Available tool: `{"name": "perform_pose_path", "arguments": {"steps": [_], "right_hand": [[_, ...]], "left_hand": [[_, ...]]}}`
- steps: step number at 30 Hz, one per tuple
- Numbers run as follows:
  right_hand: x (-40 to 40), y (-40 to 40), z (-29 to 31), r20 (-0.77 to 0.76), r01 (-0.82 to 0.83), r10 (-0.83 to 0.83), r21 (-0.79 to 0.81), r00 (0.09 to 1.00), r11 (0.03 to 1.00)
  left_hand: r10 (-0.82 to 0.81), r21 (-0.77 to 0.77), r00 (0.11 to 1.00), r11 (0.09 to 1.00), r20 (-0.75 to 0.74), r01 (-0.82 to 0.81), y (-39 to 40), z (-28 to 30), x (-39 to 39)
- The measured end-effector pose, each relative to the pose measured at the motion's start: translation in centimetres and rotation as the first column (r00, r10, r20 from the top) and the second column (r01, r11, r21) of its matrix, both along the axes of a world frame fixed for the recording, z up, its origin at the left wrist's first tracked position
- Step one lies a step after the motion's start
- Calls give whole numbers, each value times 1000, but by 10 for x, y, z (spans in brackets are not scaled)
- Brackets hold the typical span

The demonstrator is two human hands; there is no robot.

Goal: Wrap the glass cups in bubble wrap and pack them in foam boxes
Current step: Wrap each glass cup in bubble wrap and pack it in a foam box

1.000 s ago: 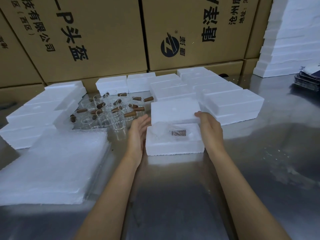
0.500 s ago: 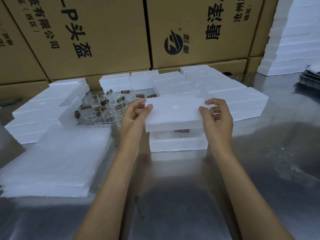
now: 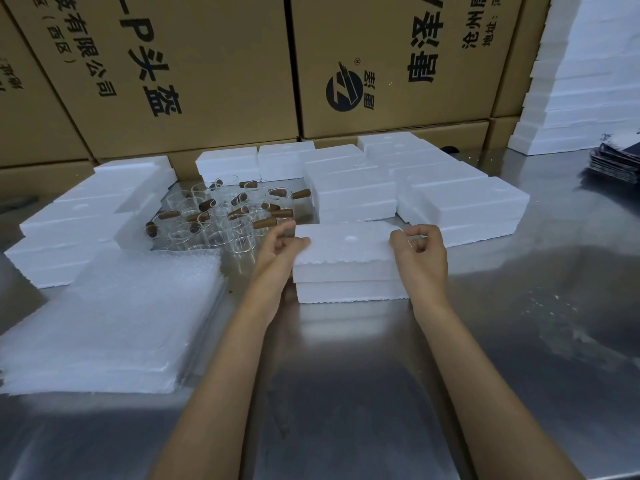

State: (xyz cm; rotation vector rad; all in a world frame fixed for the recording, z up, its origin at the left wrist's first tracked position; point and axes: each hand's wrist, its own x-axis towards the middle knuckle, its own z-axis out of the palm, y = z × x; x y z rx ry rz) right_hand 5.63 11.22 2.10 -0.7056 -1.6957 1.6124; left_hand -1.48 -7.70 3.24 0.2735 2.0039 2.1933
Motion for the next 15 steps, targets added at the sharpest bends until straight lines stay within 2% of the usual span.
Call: {"name": "perform_pose_path", "arguments": {"steps": [4, 8, 15], "right_hand": [[-1, -2, -1, 29, -44, 46, -78, 999, 996], [-1, -1, -1, 54, -58, 63, -91, 997, 994], [1, -1, -1, 33, -83, 86, -83, 996, 993]], "left_hand": [[-95, 26, 992, 995, 78, 94, -1, -6, -1], [-95, -15, 994, 995, 58, 96, -2, -10, -2], [-79, 3, 996, 997, 40, 79, 0, -14, -5]]}}
